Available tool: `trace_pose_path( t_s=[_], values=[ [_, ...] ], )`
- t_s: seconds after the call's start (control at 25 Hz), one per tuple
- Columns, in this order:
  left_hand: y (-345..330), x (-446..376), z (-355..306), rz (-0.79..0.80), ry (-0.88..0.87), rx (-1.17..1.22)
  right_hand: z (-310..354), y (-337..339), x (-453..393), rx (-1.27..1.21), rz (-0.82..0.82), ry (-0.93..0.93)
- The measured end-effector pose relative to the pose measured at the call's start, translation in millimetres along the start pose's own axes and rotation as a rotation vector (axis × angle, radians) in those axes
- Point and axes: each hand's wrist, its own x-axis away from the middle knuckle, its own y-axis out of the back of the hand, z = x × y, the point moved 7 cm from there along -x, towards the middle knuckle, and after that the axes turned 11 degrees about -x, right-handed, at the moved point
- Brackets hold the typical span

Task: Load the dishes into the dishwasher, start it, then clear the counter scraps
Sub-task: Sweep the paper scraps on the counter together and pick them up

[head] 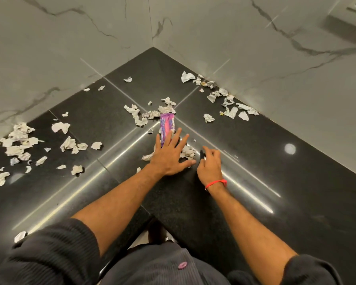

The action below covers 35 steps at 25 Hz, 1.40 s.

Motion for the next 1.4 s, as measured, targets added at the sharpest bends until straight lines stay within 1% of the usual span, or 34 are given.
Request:
trace_pose_path(
  t_s=[0.08, 0.16, 0.2, 0.24, 0.28, 0.32, 0.4, 0.44, 0.48, 0.52, 0.6, 0.64, 0.68, 0.72, 0.76, 0.84, 0.92, 0.96, 1.04, 1.12, 1.2, 1.24, 1.28, 1.32, 1.4],
  values=[
    [-14.2, 3.3, 7.6, 0.068, 0.009, -0.104, 6.5, -20.7, 3.7, -0.057, 0.151, 0.042],
    [-20.8, 17.8, 28.4, 0.041, 0.016, -0.183, 17.1, -42.0, 1.2, -0.110, 0.325, 0.139],
    [-20.7, 27.9, 42.8, 0.014, 0.021, -0.205, 21.1, -47.7, 0.0, -0.144, 0.375, 0.163],
    [-20.2, 38.9, 60.2, -0.002, 0.031, -0.227, 24.2, -48.6, -1.3, -0.179, 0.378, 0.158],
    [-19.6, 49.6, 78.9, -0.004, 0.049, -0.238, 24.4, -44.5, -3.2, -0.208, 0.326, 0.149],
    [-19.6, 58.9, 97.1, 0.000, 0.081, -0.233, 23.5, -35.8, -4.5, -0.213, 0.237, 0.148],
    [-14.4, 76.9, 119.0, -0.027, 0.170, -0.132, 16.6, -21.2, -3.6, -0.153, 0.087, 0.139],
    [-8.6, 85.2, 116.8, -0.065, 0.184, -0.066, 13.4, -21.7, -1.2, -0.117, 0.066, 0.125],
    [-5.5, 92.8, 105.6, -0.099, 0.151, -0.027, 13.3, -27.4, 3.2, -0.088, 0.082, 0.118],
    [-7.0, 99.9, 87.8, -0.113, 0.083, -0.028, 16.6, -37.8, 9.9, -0.073, 0.124, 0.137],
    [-25.9, 111.1, 57.0, -0.088, -0.032, -0.116, 29.2, -61.1, 23.7, -0.105, 0.246, 0.226],
    [-35.2, 114.1, 53.7, -0.074, -0.031, -0.165, 35.2, -68.0, 26.6, -0.155, 0.301, 0.255],
    [-41.2, 116.6, 60.4, -0.059, 0.018, -0.196, 38.8, -69.6, 24.3, -0.205, 0.338, 0.264],
    [-45.3, 119.4, 75.0, -0.038, 0.092, -0.205, 40.5, -64.6, 16.1, -0.231, 0.339, 0.270],
    [-47.1, 122.7, 93.2, -0.021, 0.170, -0.204, 41.3, -52.9, 2.1, -0.227, 0.293, 0.284],
    [-48.8, 130.6, 125.5, 0.005, 0.262, -0.191, 36.3, -16.5, -38.5, -0.143, 0.132, 0.335],
    [-43.3, 136.4, 140.5, -0.027, 0.262, -0.216, 18.8, 23.3, -90.4, 0.002, 0.035, 0.339],
    [-38.1, 137.0, 138.3, -0.049, 0.241, -0.239, 7.1, 40.7, -115.7, 0.079, 0.036, 0.300],
    [-26.7, 128.4, 122.3, -0.093, 0.193, -0.246, -15.2, 62.3, -156.6, 0.253, 0.108, 0.201],
    [-15.7, 108.6, 99.4, -0.114, 0.166, -0.181, -29.0, 54.2, -176.3, 0.440, 0.227, 0.114],
    [-5.3, 80.9, 79.0, -0.095, 0.160, -0.082, -19.7, 21.5, -169.3, 0.583, 0.291, 0.124],
    [-1.0, 64.5, 70.1, -0.080, 0.153, -0.042, -8.7, 0.9, -156.0, 0.614, 0.289, 0.165],
    [3.9, 47.7, 61.5, -0.071, 0.141, -0.011, 4.2, -22.5, -137.9, 0.593, 0.289, 0.224],
    [9.9, 31.8, 52.9, -0.077, 0.124, 0.013, 19.6, -46.8, -115.1, 0.518, 0.316, 0.289],
    [21.0, 1.0, 40.3, -0.109, 0.086, 0.080, 50.0, -86.1, -70.2, 0.236, 0.438, 0.365]
  ],
)
